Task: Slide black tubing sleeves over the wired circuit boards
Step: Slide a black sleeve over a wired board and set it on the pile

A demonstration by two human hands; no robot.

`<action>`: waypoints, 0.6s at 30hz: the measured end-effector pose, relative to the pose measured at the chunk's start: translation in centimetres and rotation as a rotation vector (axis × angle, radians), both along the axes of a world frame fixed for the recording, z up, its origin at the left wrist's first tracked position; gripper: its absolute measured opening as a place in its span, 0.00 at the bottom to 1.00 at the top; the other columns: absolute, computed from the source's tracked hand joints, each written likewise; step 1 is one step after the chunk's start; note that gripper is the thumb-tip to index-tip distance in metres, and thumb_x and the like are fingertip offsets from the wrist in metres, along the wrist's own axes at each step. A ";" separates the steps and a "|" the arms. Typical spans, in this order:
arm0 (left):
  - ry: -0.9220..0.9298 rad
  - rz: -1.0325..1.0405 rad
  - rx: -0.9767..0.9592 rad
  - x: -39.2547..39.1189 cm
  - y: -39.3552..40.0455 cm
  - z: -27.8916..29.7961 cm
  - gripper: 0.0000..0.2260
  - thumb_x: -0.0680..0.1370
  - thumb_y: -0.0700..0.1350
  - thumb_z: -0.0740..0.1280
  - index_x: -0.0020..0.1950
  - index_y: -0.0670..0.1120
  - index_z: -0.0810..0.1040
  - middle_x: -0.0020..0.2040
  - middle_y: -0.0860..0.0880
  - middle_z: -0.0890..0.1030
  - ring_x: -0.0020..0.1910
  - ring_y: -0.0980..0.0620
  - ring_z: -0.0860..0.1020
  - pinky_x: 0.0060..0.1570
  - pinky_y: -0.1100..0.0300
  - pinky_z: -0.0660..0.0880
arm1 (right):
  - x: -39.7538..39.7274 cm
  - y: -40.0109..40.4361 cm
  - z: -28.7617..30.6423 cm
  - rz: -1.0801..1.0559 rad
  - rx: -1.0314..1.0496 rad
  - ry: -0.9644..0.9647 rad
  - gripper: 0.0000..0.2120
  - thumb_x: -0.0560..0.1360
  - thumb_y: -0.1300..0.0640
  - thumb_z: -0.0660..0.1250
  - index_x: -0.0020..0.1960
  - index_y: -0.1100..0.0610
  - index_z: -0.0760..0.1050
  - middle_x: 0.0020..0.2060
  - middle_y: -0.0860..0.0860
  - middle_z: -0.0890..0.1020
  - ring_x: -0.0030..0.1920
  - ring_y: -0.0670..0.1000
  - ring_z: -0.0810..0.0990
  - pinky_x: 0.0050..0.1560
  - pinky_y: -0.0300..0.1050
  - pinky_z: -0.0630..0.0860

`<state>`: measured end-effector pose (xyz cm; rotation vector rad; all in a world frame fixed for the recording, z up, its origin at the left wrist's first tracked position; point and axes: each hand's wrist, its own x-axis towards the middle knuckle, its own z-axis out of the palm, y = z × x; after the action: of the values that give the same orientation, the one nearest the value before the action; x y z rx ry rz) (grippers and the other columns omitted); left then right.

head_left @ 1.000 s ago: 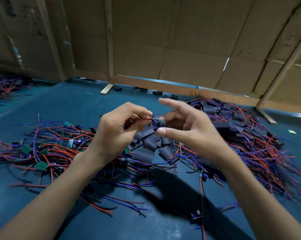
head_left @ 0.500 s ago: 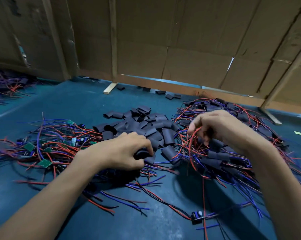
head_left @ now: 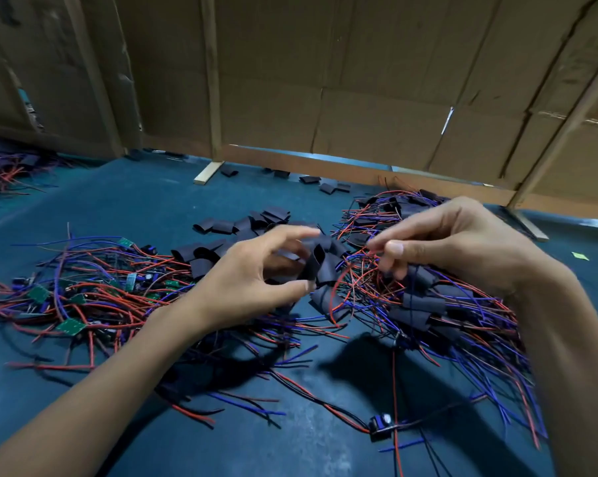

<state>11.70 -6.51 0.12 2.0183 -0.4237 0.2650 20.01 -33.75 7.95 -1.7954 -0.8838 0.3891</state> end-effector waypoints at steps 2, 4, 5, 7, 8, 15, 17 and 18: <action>0.072 -0.083 -0.074 -0.1 -0.6 0.1 0.22 0.76 0.37 0.74 0.68 0.48 0.77 0.59 0.49 0.81 0.58 0.52 0.83 0.61 0.59 0.77 | -0.1 0.1 -0.2 0.005 0.087 0.027 0.12 0.70 0.59 0.74 0.54 0.58 0.86 0.42 0.59 0.86 0.39 0.52 0.83 0.46 0.41 0.81; 0.118 -0.125 -0.105 -0.2 -1.1 0.0 0.18 0.76 0.35 0.74 0.65 0.45 0.79 0.59 0.48 0.80 0.59 0.49 0.83 0.65 0.50 0.77 | -0.2 0.6 -0.5 -0.006 0.134 0.040 0.12 0.74 0.65 0.69 0.55 0.59 0.85 0.44 0.56 0.85 0.39 0.52 0.82 0.44 0.40 0.80; 0.135 -0.131 -0.123 -0.2 -1.3 -0.1 0.17 0.75 0.35 0.74 0.64 0.44 0.79 0.58 0.48 0.80 0.59 0.48 0.83 0.65 0.47 0.77 | -0.2 1.0 -0.6 -0.020 0.145 0.057 0.13 0.76 0.69 0.66 0.55 0.60 0.85 0.43 0.55 0.84 0.38 0.52 0.80 0.41 0.40 0.79; 0.155 -0.126 -0.155 -0.2 -1.4 -0.2 0.16 0.75 0.35 0.74 0.62 0.45 0.80 0.58 0.47 0.81 0.58 0.48 0.83 0.64 0.46 0.77 | -0.5 1.7 -0.8 -0.058 0.118 0.053 0.17 0.78 0.74 0.61 0.56 0.59 0.84 0.41 0.54 0.82 0.34 0.50 0.73 0.35 0.40 0.75; 0.158 -0.118 -0.158 -0.3 -1.4 -0.2 0.16 0.75 0.35 0.74 0.61 0.45 0.80 0.58 0.47 0.82 0.58 0.48 0.83 0.64 0.48 0.77 | -0.6 1.9 -0.8 -0.083 0.085 0.007 0.18 0.79 0.74 0.61 0.56 0.58 0.84 0.40 0.52 0.82 0.32 0.50 0.72 0.35 0.41 0.73; 0.193 -0.111 -0.198 -0.2 -1.0 -0.1 0.17 0.75 0.38 0.75 0.64 0.46 0.80 0.55 0.48 0.86 0.58 0.48 0.83 0.60 0.56 0.79 | -1.3 1.8 0.0 -0.101 0.033 -0.167 0.09 0.75 0.61 0.72 0.52 0.53 0.87 0.37 0.45 0.84 0.36 0.44 0.76 0.41 0.39 0.72; 0.212 -0.135 -0.195 -0.4 -0.9 0.1 0.17 0.76 0.39 0.75 0.63 0.48 0.80 0.54 0.49 0.86 0.57 0.50 0.84 0.59 0.59 0.78 | -1.5 1.7 0.1 -0.117 0.092 -0.220 0.06 0.74 0.57 0.75 0.50 0.54 0.87 0.39 0.47 0.86 0.35 0.39 0.78 0.40 0.31 0.73; 0.221 -0.147 -0.196 -0.4 -0.8 0.2 0.16 0.76 0.40 0.75 0.62 0.48 0.80 0.53 0.49 0.87 0.57 0.50 0.84 0.59 0.59 0.78 | -1.5 1.7 0.1 -0.141 0.128 -0.243 0.06 0.73 0.56 0.75 0.49 0.54 0.87 0.40 0.49 0.87 0.35 0.39 0.79 0.40 0.30 0.74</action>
<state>11.27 -7.34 0.28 1.7916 -0.3886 -0.0080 18.53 -32.01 8.09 -1.7970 -0.9200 0.0228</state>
